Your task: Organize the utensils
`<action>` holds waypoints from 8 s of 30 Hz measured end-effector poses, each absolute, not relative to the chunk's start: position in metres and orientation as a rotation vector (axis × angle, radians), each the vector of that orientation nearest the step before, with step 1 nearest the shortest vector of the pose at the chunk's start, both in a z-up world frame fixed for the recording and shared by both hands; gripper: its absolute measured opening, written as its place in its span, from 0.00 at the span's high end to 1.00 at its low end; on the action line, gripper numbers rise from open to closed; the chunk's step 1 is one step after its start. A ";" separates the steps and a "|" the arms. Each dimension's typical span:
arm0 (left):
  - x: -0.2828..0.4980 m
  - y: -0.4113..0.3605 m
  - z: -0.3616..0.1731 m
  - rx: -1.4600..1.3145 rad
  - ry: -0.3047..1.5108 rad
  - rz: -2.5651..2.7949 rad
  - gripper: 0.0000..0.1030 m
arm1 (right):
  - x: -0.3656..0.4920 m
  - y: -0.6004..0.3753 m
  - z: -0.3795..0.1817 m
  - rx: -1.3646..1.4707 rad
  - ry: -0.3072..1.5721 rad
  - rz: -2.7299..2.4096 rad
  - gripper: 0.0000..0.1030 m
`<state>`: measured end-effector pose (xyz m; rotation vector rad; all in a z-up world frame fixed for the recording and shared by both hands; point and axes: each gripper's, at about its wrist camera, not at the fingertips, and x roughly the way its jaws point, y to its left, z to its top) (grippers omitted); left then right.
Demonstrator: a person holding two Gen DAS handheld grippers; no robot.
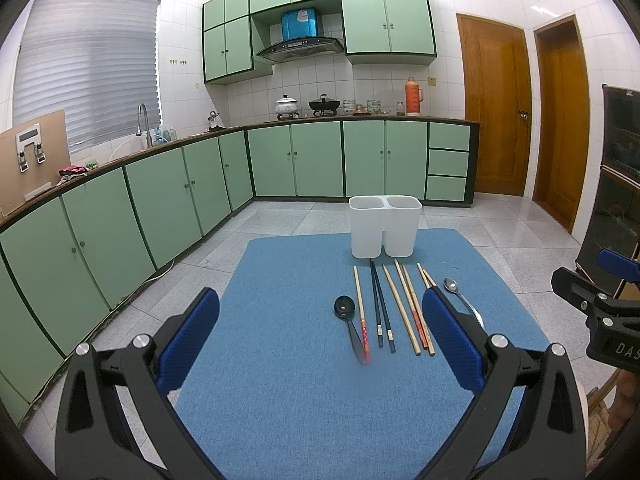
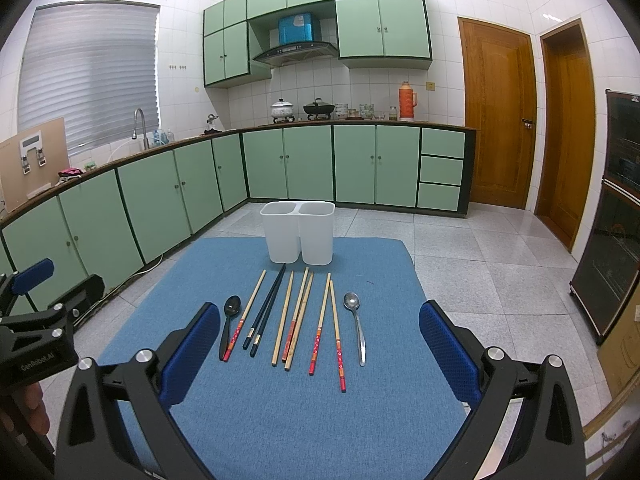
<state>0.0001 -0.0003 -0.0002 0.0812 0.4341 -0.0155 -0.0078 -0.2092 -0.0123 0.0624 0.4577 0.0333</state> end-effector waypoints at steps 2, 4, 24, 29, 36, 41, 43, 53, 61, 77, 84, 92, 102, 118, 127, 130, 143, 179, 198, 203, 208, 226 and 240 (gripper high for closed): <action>0.000 0.000 0.000 0.082 0.434 -0.015 0.05 | -0.008 -0.209 -0.012 0.062 0.458 0.033 0.06; 0.000 0.000 0.000 0.081 0.434 -0.016 0.05 | -0.008 -0.209 -0.012 0.062 0.458 0.033 0.06; 0.000 -0.001 0.000 0.083 0.433 -0.015 0.05 | -0.008 -0.210 -0.011 0.062 0.457 0.033 0.06; 0.000 -0.001 0.000 0.084 0.433 -0.015 0.05 | -0.008 -0.210 -0.011 0.062 0.457 0.033 0.06; 0.000 -0.001 0.000 0.085 0.433 -0.015 0.05 | -0.007 -0.210 -0.011 0.063 0.458 0.031 0.06; 0.000 -0.001 0.000 0.084 0.436 -0.015 0.05 | -0.006 -0.210 -0.013 0.062 0.461 0.031 0.06; 0.001 0.006 0.000 0.084 0.437 -0.015 0.05 | -0.005 -0.210 -0.013 0.062 0.462 0.031 0.06; 0.021 0.016 -0.018 0.085 0.479 -0.010 0.05 | 0.010 -0.208 -0.020 0.048 0.498 0.026 0.06; 0.077 0.024 -0.041 0.105 0.572 0.006 0.05 | 0.066 -0.221 -0.040 0.039 0.570 0.011 0.06; 0.235 0.011 -0.121 0.145 0.849 -0.030 0.05 | 0.222 -0.260 -0.122 0.078 0.896 0.100 0.34; 0.259 0.013 -0.155 0.102 0.953 -0.032 0.05 | 0.245 -0.256 -0.141 0.069 0.940 0.118 0.35; 0.273 0.015 -0.176 0.065 1.023 -0.049 0.22 | 0.262 -0.255 -0.157 0.063 0.990 0.136 0.42; 0.276 0.021 -0.173 0.037 1.005 -0.089 0.37 | 0.281 -0.256 -0.175 0.084 1.061 0.155 0.58; 0.260 0.013 -0.157 -0.040 0.919 -0.183 0.67 | 0.258 -0.255 -0.154 0.079 0.974 0.145 0.73; 0.223 0.018 -0.106 -0.056 0.643 -0.196 0.67 | 0.223 -0.265 -0.098 0.136 0.754 0.185 0.73; 0.220 0.014 -0.092 -0.054 0.592 -0.200 0.67 | 0.226 -0.269 -0.079 0.141 0.706 0.192 0.73; 0.256 -0.001 -0.016 -0.048 0.342 -0.215 0.67 | 0.261 -0.262 -0.005 0.107 0.517 0.235 0.73; 0.412 -0.023 -0.052 -0.026 0.290 -0.248 0.47 | 0.416 -0.217 -0.056 0.055 0.557 0.252 0.68; 0.251 0.024 -0.065 0.023 0.498 -0.188 0.09 | 0.234 -0.249 -0.087 0.121 0.594 0.076 0.17; 0.205 0.028 -0.089 0.042 0.592 -0.184 0.08 | 0.188 -0.250 -0.108 0.142 0.666 0.059 0.17; 0.175 0.035 -0.115 0.033 0.679 -0.174 0.09 | 0.150 -0.252 -0.130 0.158 0.728 0.044 0.18; 0.137 0.032 -0.159 0.012 0.829 -0.137 0.10 | 0.100 -0.232 -0.186 0.096 0.893 0.079 0.65; 0.134 0.015 -0.174 0.008 0.871 -0.149 0.26 | 0.096 -0.223 -0.188 0.023 0.839 0.091 0.88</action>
